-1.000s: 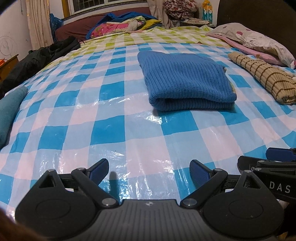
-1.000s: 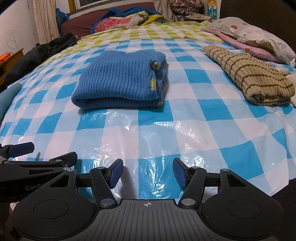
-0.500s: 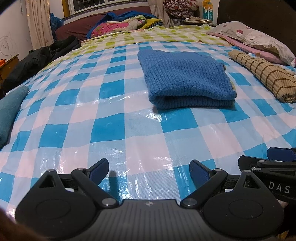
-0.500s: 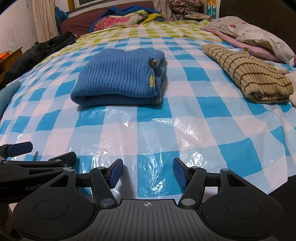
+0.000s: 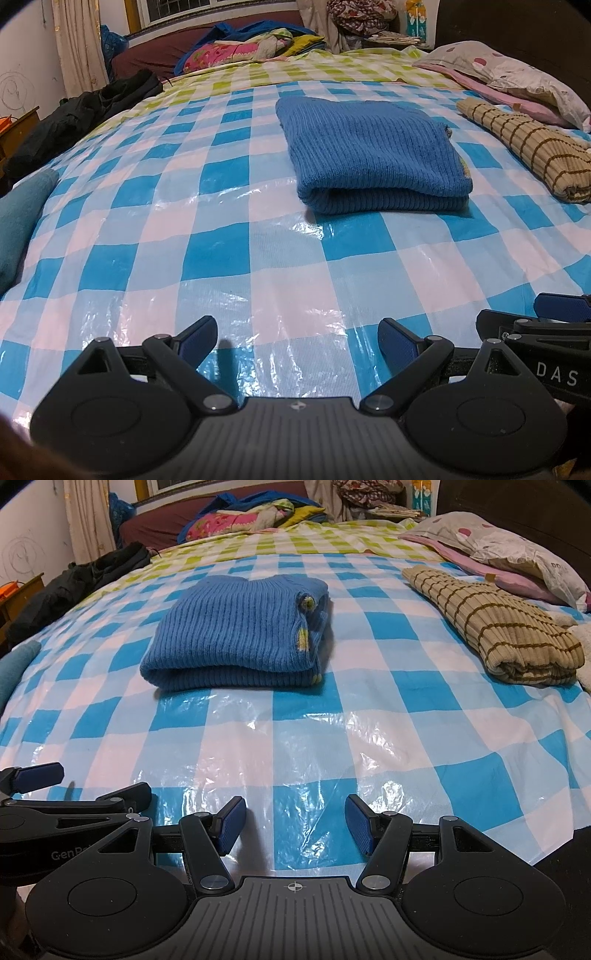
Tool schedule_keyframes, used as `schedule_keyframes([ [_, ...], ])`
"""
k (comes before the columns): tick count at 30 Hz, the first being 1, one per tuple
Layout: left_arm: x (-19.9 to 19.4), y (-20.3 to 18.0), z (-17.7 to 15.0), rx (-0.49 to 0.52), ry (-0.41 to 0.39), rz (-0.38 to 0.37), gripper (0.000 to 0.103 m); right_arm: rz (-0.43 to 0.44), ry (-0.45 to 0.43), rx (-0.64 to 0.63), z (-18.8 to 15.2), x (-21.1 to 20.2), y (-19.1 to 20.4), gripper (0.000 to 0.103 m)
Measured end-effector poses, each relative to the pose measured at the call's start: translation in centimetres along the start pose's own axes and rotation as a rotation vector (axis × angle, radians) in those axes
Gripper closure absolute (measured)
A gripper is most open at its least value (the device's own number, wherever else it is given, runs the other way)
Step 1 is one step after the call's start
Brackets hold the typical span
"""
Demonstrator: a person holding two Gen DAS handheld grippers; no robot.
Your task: Fold small clothes
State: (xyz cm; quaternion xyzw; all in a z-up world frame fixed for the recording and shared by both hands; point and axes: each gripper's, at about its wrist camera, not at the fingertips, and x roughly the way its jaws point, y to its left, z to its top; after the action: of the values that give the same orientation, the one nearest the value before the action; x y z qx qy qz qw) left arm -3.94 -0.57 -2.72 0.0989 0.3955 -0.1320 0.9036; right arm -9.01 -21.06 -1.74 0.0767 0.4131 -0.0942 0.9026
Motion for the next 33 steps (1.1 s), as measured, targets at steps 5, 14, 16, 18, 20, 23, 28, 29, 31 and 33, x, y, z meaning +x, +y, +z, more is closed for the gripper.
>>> schedule_keyframes([
  [5, -0.01, 0.0, 0.0, -0.001, 0.0, 0.0, 0.005, 0.0, 0.0, 0.0, 0.02, 0.02, 0.01, 0.043],
  [14, -0.01, 0.01, 0.01, -0.001, -0.001, 0.0, 0.005, 0.0, 0.001, 0.001, -0.02, 0.02, -0.01, 0.043],
  [16, -0.03, 0.08, -0.06, -0.002, -0.001, 0.001, 0.005, 0.0, 0.0, 0.001, -0.02, 0.02, -0.01, 0.043],
  [18, -0.04, 0.07, -0.06, -0.002, -0.001, 0.001, 0.005, 0.001, 0.0, 0.002, -0.03, 0.01, -0.04, 0.043],
  [20, -0.06, 0.1, -0.09, -0.003, -0.001, 0.0, 0.006, 0.001, 0.001, 0.003, -0.12, 0.03, -0.08, 0.043],
  [23, -0.14, 0.11, -0.18, -0.005, -0.001, -0.003, 0.007, 0.001, 0.001, 0.004, -0.11, 0.04, -0.08, 0.043],
  [28, -0.18, 0.07, -0.16, -0.013, 0.003, -0.006, 0.007, 0.001, 0.0, 0.004, -0.09, 0.04, -0.08, 0.043],
  [29, -0.21, 0.04, -0.14, -0.015, 0.003, -0.006, 0.007, 0.002, 0.0, 0.004, -0.1, 0.05, -0.09, 0.043],
  [31, -0.22, 0.0, -0.12, -0.017, 0.004, -0.005, 0.007, 0.002, 0.001, 0.003, -0.13, 0.03, -0.08, 0.043],
  [33, -0.23, -0.02, -0.12, -0.019, 0.004, -0.005, 0.007, 0.001, 0.0, 0.004, -0.17, 0.01, -0.09, 0.043],
])
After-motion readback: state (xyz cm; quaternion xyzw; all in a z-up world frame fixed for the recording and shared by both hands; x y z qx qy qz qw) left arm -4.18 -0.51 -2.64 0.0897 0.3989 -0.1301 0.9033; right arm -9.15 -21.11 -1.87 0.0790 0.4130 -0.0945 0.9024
